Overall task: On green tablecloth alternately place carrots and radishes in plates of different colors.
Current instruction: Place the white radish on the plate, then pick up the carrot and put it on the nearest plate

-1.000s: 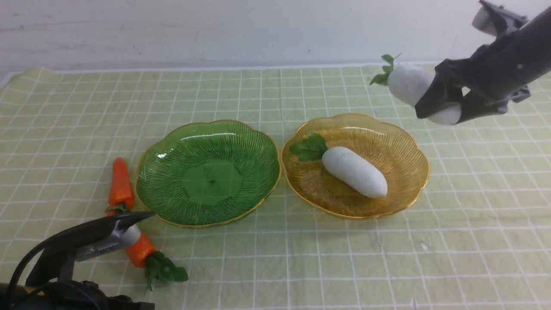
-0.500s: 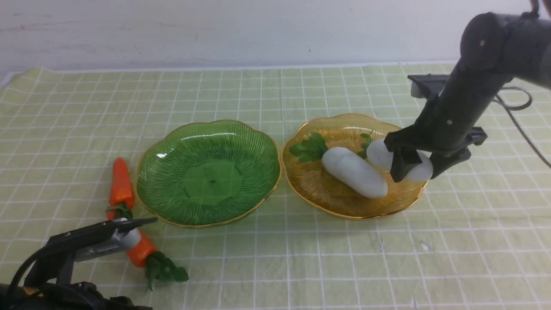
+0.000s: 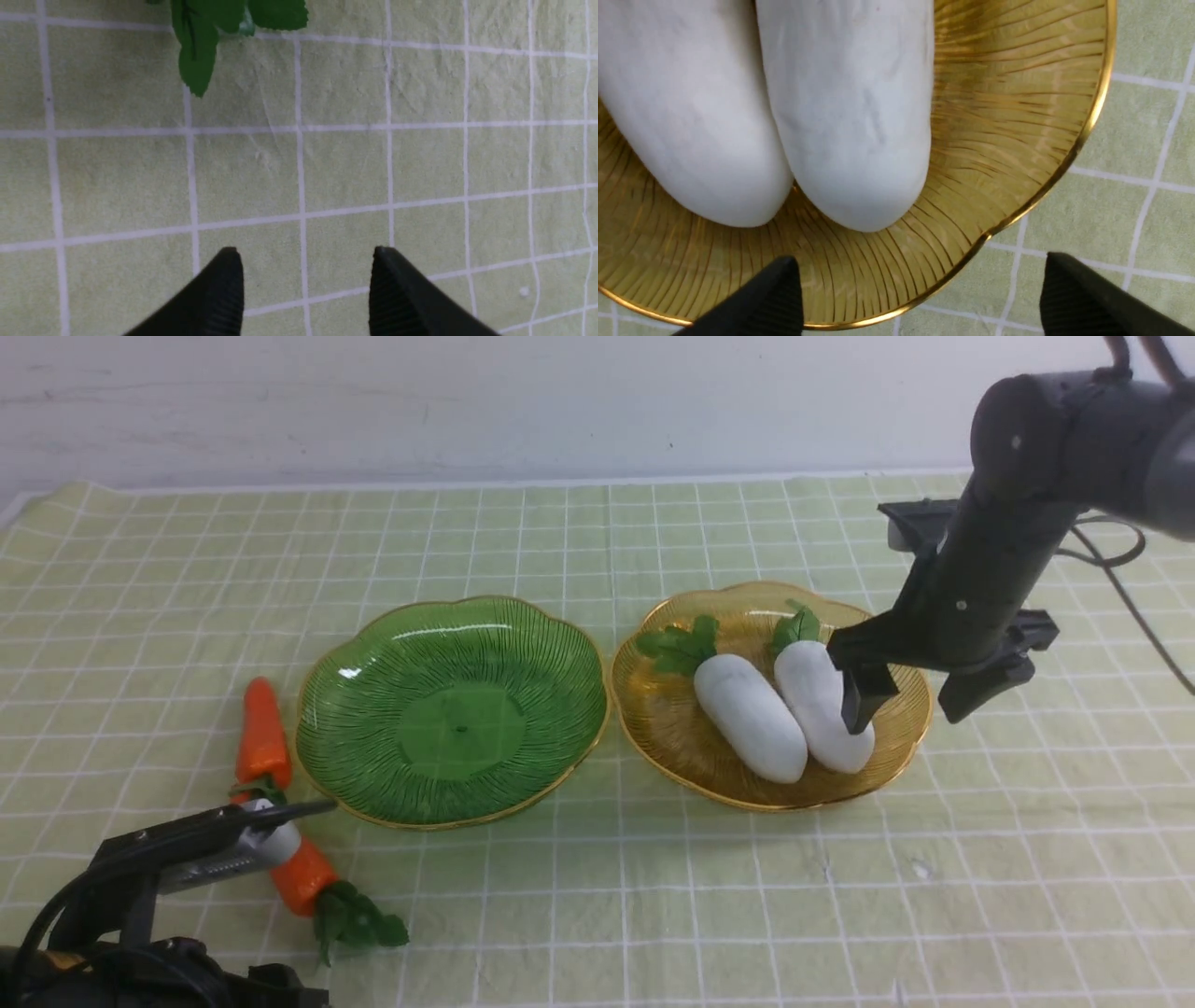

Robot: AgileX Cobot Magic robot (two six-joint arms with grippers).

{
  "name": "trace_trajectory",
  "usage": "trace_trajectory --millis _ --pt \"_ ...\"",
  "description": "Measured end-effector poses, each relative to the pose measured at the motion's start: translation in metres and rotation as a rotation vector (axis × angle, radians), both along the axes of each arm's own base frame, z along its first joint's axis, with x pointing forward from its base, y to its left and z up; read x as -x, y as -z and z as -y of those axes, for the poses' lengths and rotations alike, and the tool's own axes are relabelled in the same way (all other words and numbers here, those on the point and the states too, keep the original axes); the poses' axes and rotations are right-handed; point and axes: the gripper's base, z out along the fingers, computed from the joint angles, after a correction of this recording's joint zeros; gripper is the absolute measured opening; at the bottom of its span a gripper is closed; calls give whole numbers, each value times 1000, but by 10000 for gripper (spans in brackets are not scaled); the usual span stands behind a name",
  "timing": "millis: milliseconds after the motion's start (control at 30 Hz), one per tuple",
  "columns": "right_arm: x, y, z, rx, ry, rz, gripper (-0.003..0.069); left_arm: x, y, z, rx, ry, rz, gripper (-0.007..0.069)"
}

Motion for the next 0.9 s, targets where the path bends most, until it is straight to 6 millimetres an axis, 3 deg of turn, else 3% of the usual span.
trace_trajectory --millis 133,167,367,500,567,667,767,900 --pt "8 -24 -1 -47 5 47 575 -2 -1 -1 1 -20 12 340" --pt "19 -48 -1 -86 -1 94 541 -4 -4 -1 -1 -29 24 343" --pt "80 -108 6 -188 -4 196 435 -22 -20 -5 -39 -77 165 374" --pt "116 -116 11 -218 -44 202 388 -29 -23 -8 -65 -106 234 411" --pt "152 -109 18 -215 -88 183 349 -37 -20 -10 -80 -135 257 470" --pt "177 -101 24 -205 -116 172 324 -43 -16 -11 -85 -160 255 510" --pt "216 -85 32 -195 -139 144 291 -57 -2 -14 -90 -239 232 561" --pt "239 -70 38 -188 -149 120 272 -67 10 -17 -91 -312 220 563"
